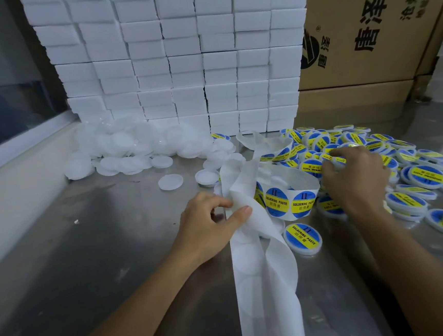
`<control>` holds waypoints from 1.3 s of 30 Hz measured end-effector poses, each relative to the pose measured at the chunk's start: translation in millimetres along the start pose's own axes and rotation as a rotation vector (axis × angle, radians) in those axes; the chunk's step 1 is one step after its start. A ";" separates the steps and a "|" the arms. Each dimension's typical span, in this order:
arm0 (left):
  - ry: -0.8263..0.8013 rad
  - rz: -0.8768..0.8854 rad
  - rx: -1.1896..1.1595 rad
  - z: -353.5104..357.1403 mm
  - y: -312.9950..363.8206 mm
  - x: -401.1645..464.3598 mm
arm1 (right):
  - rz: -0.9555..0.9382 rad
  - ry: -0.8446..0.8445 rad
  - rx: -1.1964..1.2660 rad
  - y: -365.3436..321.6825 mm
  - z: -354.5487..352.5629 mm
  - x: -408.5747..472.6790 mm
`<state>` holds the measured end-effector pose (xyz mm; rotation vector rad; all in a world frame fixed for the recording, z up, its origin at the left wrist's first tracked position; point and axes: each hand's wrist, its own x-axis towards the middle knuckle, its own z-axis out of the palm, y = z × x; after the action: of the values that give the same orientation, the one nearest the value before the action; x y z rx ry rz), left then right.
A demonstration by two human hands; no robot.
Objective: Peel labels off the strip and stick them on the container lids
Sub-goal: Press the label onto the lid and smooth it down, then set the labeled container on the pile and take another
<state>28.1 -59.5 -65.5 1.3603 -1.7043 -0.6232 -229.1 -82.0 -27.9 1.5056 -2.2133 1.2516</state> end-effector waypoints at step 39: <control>-0.168 -0.085 -0.632 -18.3 15.8 -2.1 | -0.129 -0.527 1.079 -98.0 -3.3 -70.4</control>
<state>35.4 -50.7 -44.0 0.9444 -1.3989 -1.2307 -115.3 -44.6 -13.3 2.5066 -1.5989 2.4228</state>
